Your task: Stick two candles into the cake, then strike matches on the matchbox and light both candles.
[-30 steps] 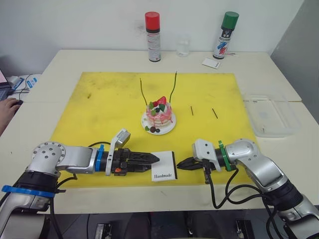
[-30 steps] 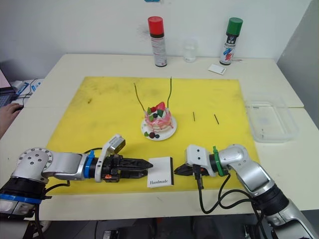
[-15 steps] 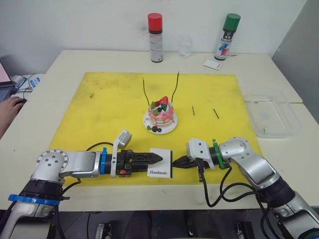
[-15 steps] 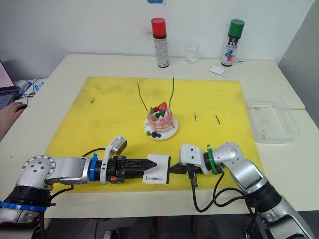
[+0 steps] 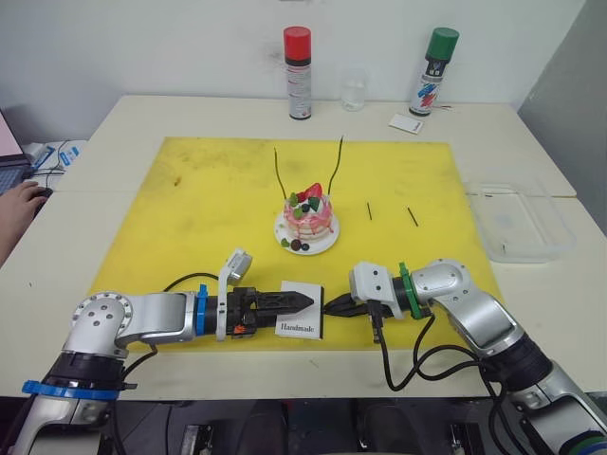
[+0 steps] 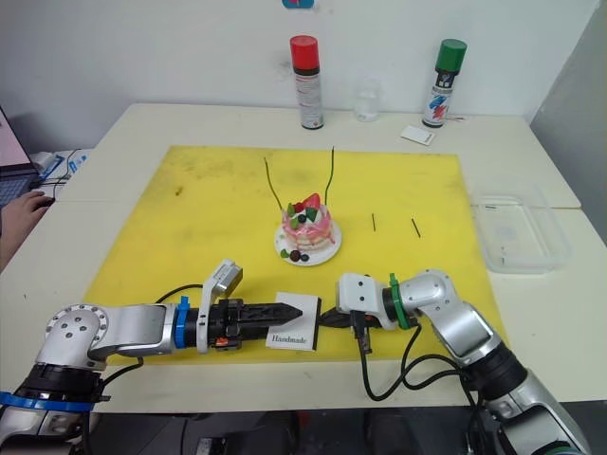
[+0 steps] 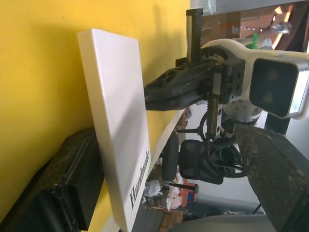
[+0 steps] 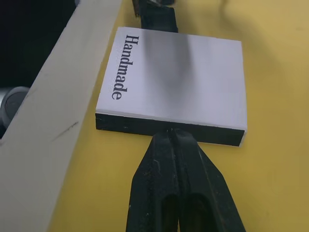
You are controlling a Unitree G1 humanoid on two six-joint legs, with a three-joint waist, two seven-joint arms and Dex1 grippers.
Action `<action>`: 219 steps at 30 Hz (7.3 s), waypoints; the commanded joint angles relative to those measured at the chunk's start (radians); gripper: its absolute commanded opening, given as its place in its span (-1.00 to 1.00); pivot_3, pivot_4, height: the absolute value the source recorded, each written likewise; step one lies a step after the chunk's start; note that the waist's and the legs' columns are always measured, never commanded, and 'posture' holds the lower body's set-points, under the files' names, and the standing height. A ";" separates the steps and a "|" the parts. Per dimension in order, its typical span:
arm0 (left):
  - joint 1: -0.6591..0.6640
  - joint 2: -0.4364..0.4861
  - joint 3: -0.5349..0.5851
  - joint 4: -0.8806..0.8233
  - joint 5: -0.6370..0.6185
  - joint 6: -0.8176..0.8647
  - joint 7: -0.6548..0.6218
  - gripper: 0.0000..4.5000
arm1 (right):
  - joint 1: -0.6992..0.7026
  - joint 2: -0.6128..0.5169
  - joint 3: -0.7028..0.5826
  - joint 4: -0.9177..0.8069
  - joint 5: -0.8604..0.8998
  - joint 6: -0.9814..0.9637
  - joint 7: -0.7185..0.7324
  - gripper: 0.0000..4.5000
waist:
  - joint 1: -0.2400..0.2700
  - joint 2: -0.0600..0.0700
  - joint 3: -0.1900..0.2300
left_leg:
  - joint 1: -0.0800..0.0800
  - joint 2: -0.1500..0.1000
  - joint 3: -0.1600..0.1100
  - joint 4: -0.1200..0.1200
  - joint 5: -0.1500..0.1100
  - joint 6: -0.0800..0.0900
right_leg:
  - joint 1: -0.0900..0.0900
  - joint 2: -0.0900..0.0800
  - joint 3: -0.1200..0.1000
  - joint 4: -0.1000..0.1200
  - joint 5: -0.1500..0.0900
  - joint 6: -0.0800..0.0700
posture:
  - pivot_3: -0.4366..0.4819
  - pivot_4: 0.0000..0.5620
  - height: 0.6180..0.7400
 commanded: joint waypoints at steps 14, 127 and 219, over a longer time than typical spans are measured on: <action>0.042 -0.041 0.009 -0.048 -0.001 -0.024 0.060 1.00 | -0.014 -0.017 -0.022 -0.005 0.031 0.009 0.041 -0.98 | 0.009 0.000 0.000 | 0.000 0.000 0.000 0.001 0.000 0.000 | 0.000 0.000 0.000 0.000 0.000 0.000 | -0.05 -0.47 1.00; -0.257 0.117 -0.082 -0.206 0.173 -0.033 -0.104 -0.99 | -0.054 -0.018 -0.204 0.156 0.075 0.058 -0.103 -1.00 | 0.010 -0.001 0.001 | -0.002 0.000 0.001 -0.002 0.000 0.000 | -0.002 0.000 0.001 -0.003 -0.003 0.004 | -0.05 -0.47 1.00; 0.030 -0.079 -0.038 -0.092 -0.001 -0.068 0.229 0.95 | 0.001 0.072 -0.080 0.081 0.052 0.056 -0.163 -1.00 | 0.010 -0.001 0.000 | 0.000 -0.001 0.001 0.000 0.000 0.000 | 0.000 -0.001 0.001 -0.001 0.000 0.001 | -0.05 -0.47 1.00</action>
